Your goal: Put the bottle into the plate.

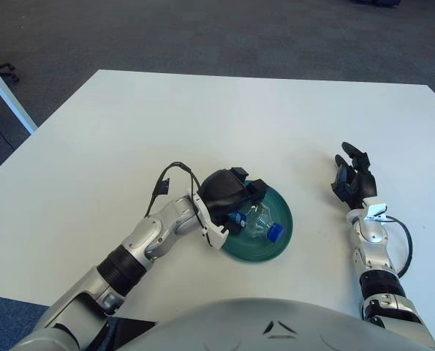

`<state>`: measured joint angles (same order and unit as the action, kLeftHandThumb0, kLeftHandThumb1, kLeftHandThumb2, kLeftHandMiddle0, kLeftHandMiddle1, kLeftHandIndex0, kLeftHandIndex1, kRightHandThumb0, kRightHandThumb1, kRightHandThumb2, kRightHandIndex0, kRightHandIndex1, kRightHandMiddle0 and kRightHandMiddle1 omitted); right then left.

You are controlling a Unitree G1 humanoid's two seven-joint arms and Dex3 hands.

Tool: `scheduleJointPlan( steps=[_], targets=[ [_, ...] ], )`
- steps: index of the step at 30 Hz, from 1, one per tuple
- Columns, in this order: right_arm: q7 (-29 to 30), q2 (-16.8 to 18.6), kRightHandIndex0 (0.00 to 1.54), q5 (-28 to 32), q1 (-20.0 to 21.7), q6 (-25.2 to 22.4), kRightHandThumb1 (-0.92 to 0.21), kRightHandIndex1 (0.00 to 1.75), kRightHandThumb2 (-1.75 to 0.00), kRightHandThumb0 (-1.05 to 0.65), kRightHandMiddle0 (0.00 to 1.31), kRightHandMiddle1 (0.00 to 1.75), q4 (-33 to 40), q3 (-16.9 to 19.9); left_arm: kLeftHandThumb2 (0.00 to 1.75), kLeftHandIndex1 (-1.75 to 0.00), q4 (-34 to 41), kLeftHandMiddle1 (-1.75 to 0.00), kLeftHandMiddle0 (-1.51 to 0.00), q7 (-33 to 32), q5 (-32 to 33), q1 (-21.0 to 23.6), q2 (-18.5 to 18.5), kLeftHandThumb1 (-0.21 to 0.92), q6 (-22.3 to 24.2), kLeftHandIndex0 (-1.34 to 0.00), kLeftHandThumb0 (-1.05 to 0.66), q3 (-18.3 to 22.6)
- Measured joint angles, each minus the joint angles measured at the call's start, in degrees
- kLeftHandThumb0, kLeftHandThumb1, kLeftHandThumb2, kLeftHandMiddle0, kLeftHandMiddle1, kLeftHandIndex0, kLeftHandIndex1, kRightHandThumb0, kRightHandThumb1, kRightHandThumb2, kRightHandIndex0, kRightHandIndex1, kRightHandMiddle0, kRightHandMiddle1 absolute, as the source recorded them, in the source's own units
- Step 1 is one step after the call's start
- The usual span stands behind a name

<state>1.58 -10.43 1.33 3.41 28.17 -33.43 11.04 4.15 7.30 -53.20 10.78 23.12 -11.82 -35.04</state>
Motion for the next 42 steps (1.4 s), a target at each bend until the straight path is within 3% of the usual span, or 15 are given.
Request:
scheduleJointPlan(
  steps=[26, 29, 31, 33, 35, 36, 37, 38, 39, 40, 42],
  targets=[
    [1.4, 0.0, 0.31, -0.1, -0.4, -0.2, -0.92, 0.0, -0.89, -0.78, 0.0, 0.61, 0.7, -0.1, 1.16, -1.75, -1.6, -1.75, -1.01, -0.9, -1.6, -0.3, -0.4, 0.43, -2.7, -0.52, -0.43, 0.0],
    [1.4, 0.0, 0.31, -0.1, -0.6, -0.4, -0.92, 0.0, -0.89, -0.78, 0.0, 0.61, 0.9, -0.1, 0.94, -1.7, -2.6, -1.75, -0.97, -1.7, -1.5, -0.2, -0.9, 0.58, -3.0, -0.45, -0.4, 0.0],
    [1.4, 0.0, 0.31, -0.1, -0.7, -0.4, -0.92, 0.0, -0.89, -0.78, 0.0, 0.61, 1.2, -0.1, 0.7, -1.64, -3.2, -1.75, -0.77, -2.4, -1.3, -0.1, -1.1, 0.71, -3.2, -0.42, -0.39, 0.1],
    [1.3, 0.0, 0.31, -0.1, -0.9, -0.5, -0.92, 0.0, -0.89, -0.77, 0.0, 0.61, 1.4, -0.1, 0.54, -1.59, -3.3, -1.75, -0.66, -2.1, -1.0, -0.1, -1.2, 0.81, -3.1, -0.28, -0.6, 0.2],
    [1.2, 0.0, 0.31, -0.1, -1.2, -0.5, -0.92, 0.0, -0.9, -0.76, 0.0, 0.6, 1.7, -0.2, 0.5, -1.32, -3.3, -1.62, -0.34, -0.8, -0.6, -0.1, -1.4, 0.88, -2.6, -0.12, -0.79, 0.3],
    [1.2, 0.1, 0.31, -0.1, -1.3, -0.5, -0.92, 0.0, -0.9, -0.76, 0.0, 0.6, 1.8, -0.2, 0.5, -1.28, -3.2, -1.6, -0.3, -0.2, -0.3, 0.0, -1.4, 0.89, -2.3, -0.1, -0.81, 0.3],
    [1.1, 0.1, 0.31, -0.1, -1.4, -0.5, -0.92, 0.0, -0.9, -0.76, 0.0, 0.6, 1.9, -0.2, 0.5, -1.1, -3.2, -1.23, -0.29, 0.5, -0.1, 0.1, -1.5, 0.9, -2.1, -0.08, -0.88, 0.3],
    [1.0, 0.1, 0.31, -0.1, -1.4, -0.5, -0.92, 0.0, -0.9, -0.76, 0.0, 0.6, 2.0, -0.3, 0.52, -1.02, -3.1, -1.05, -0.3, 1.2, 0.1, 0.1, -1.6, 0.9, -1.8, -0.06, -0.9, 0.3],
    [0.9, 0.1, 0.31, -0.1, -1.5, -0.5, -0.92, 0.0, -0.9, -0.76, 0.0, 0.6, 2.1, -0.3, 0.56, -0.78, -2.9, -0.69, -0.23, 2.1, 0.3, 0.2, -1.7, 0.91, -1.4, -0.04, -0.96, 0.3],
    [0.9, 0.1, 0.31, -0.1, -1.6, -0.5, -0.92, 0.0, -0.91, -0.76, 0.0, 0.6, 2.1, -0.3, 0.59, -0.62, -2.5, -0.46, -0.2, 3.2, 0.4, 0.3, -1.7, 0.91, -0.9, -0.03, -0.99, 0.3],
    [0.8, 0.1, 0.31, -0.1, -1.7, -0.5, -0.92, 0.0, -0.91, -0.75, 0.0, 0.59, 2.3, -0.4, 0.64, -0.41, -1.5, -0.24, -0.14, 6.1, 0.4, 0.6, -1.8, 0.92, 0.2, -0.01, -1.02, 0.0]
  ],
)
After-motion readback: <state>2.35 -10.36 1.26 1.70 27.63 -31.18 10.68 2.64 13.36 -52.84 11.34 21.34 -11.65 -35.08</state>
